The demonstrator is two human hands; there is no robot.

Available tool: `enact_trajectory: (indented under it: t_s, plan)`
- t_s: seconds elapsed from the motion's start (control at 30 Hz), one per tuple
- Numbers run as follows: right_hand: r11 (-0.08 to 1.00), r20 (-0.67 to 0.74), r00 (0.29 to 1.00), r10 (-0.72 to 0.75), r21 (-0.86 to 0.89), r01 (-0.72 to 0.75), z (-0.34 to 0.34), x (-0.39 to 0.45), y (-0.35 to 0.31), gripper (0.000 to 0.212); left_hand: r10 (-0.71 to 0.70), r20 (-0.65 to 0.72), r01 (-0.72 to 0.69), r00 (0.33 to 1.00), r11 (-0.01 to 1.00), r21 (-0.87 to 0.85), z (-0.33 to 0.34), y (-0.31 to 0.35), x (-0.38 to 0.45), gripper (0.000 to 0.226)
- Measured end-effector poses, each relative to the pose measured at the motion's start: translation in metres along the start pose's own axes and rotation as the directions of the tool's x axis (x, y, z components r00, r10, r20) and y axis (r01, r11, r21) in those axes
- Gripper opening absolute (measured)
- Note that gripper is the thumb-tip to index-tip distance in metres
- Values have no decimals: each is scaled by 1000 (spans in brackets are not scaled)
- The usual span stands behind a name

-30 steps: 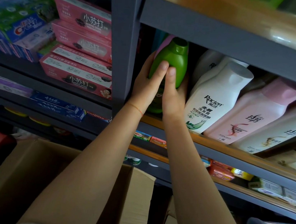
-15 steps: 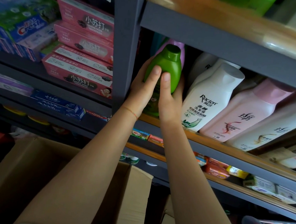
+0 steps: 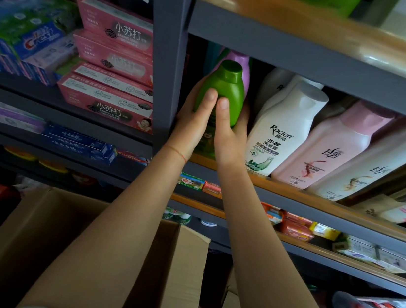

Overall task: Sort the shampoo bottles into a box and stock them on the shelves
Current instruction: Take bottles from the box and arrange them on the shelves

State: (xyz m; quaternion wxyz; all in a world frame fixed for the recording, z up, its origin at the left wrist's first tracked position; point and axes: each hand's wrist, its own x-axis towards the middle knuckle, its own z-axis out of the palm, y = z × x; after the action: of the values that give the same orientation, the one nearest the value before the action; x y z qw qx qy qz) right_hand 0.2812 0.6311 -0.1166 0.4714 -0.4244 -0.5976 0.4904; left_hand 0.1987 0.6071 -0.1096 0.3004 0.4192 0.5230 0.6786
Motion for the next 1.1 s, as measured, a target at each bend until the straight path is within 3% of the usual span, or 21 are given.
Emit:
enact_trajectory:
  t_s: [0.2,0.4,0.57,0.87,1.03,1.1]
  plan:
    - [1000,-7,1000,-16,7,16,0,0,1,55,-84,30,84,996,996,-12,-2,1,1,75]
    - [1000,-20,1000,-4,24,4,2,-4,-4,76,-122,70,123,990,992,-13,-2,4,-1,87]
    - [1000,-1,1000,20,6,-20,-2,-2,-4,66,-168,104,172,980,985,-25,-3,5,0,77]
    - [997,1,997,80,-21,-79,-8,-26,-14,49,-174,60,172,983,985,34,-1,4,-14,92]
    - [996,123,989,83,-33,-79,-26,-50,-22,24,-210,-42,212,977,975,62,2,10,-34,69]
    - [996,181,982,62,-68,-51,-39,-61,-26,31,-218,-94,227,971,969,95,5,13,-49,56]
